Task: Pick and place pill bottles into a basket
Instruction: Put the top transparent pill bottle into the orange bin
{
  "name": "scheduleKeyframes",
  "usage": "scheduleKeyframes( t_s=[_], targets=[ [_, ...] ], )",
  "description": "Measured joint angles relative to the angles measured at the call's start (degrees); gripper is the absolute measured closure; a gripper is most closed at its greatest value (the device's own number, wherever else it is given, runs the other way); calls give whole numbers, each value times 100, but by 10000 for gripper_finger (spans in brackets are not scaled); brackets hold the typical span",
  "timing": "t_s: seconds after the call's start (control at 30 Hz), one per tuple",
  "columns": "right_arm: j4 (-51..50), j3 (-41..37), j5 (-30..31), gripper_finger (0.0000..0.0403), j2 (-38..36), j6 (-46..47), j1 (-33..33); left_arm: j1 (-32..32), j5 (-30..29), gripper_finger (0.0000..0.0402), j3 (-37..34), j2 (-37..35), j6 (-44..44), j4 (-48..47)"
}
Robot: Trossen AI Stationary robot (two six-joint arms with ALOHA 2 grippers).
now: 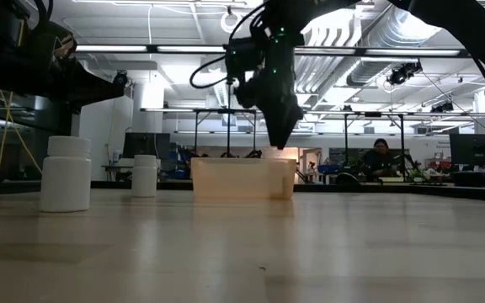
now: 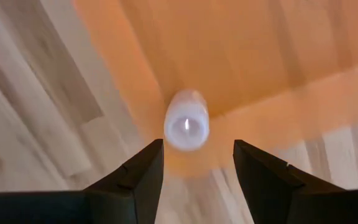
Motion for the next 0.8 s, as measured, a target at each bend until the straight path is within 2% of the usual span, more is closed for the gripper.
scheduleKeyframes(
  t_s=[0.23,0.4,0.47,0.63,0.73,0.8],
  targets=[
    [-1387,900,91,218,-17,567,334,-1,0,339,1,-2,-1,-1],
    [-1500,675,-125,219,-355,704,828,0,0,339,1,0,-2,-26],
    [-1474,460,25,221,-570,824,1053,-2,4,339,1,4,-1,-52],
    [-1299,-425,1004,220,-1266,1408,1676,-1,4,339,1,5,-2,-44],
    [-779,-1260,1550,220,-1854,1774,2103,0,2,339,2,5,-2,-42],
    [-186,-1960,1499,222,-2297,1969,2371,0,4,339,1,5,-2,-40]
  ],
)
